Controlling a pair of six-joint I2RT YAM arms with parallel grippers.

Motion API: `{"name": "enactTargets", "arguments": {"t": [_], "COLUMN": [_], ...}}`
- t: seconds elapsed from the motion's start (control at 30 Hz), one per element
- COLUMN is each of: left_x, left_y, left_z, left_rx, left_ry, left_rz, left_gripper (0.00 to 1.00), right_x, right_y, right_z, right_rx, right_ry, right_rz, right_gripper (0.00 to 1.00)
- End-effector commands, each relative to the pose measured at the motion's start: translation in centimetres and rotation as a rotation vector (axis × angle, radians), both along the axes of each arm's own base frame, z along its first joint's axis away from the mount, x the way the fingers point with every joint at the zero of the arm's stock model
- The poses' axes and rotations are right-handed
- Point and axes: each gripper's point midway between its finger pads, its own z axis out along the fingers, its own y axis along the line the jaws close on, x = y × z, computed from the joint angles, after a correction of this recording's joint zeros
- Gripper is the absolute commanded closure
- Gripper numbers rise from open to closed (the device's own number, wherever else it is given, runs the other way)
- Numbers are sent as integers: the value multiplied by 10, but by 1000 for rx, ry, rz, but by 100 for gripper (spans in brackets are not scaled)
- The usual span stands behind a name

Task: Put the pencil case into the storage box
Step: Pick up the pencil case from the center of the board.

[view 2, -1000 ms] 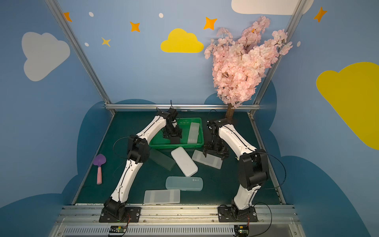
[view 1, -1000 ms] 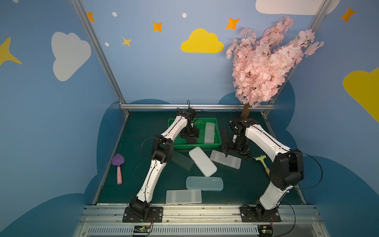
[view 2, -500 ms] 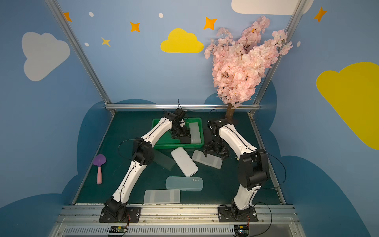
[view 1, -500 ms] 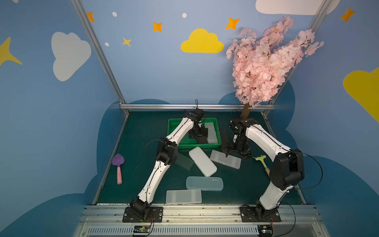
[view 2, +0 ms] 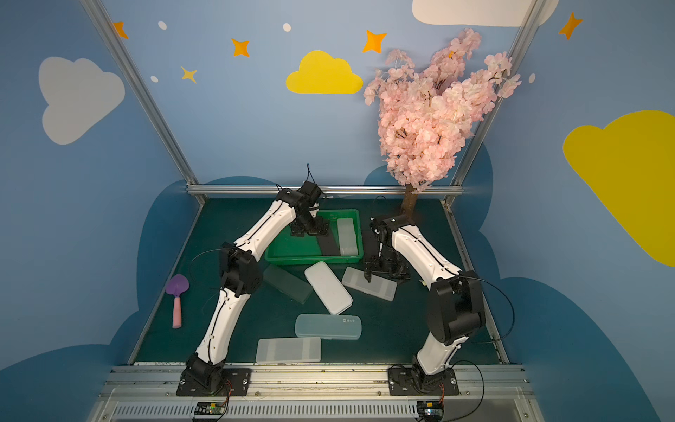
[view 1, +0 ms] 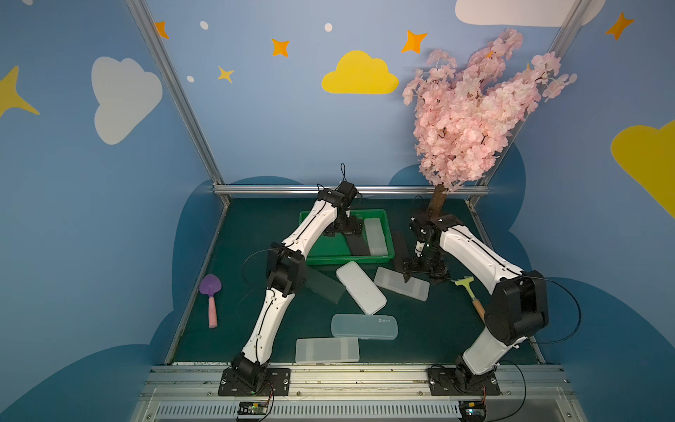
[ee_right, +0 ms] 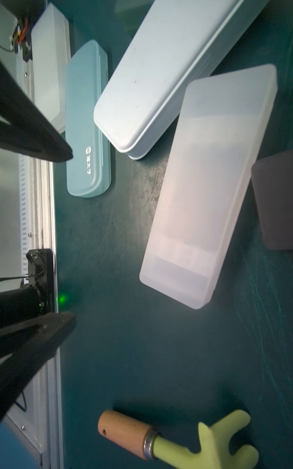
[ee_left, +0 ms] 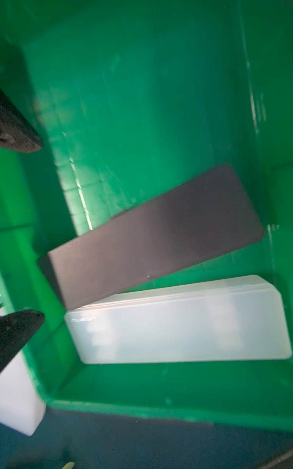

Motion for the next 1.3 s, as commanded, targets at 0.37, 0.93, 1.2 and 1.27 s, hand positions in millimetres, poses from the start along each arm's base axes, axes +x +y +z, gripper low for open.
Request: {"name": "enactTargets", "arguments": {"t": [0.37, 0.93, 1.2, 1.27], "left_x": [-106, -148, -147, -147], "left_y": [104, 145, 148, 148], "left_z": [55, 57, 54, 54], "left_rx": [114, 139, 138, 139], "left_ry": [-50, -47, -38, -36], "left_rz": [91, 156, 156, 151], "left_gripper": [0, 0, 0, 0], "right_x": [24, 50, 32, 26], "right_y": [-4, 33, 38, 37], "right_z": [-52, -80, -100, -103], "right_rx": [-45, 85, 97, 94], "right_ry": [-67, -139, -65, -51], "right_rz": [576, 850, 809, 797], "right_gripper": [2, 2, 2, 2]}}
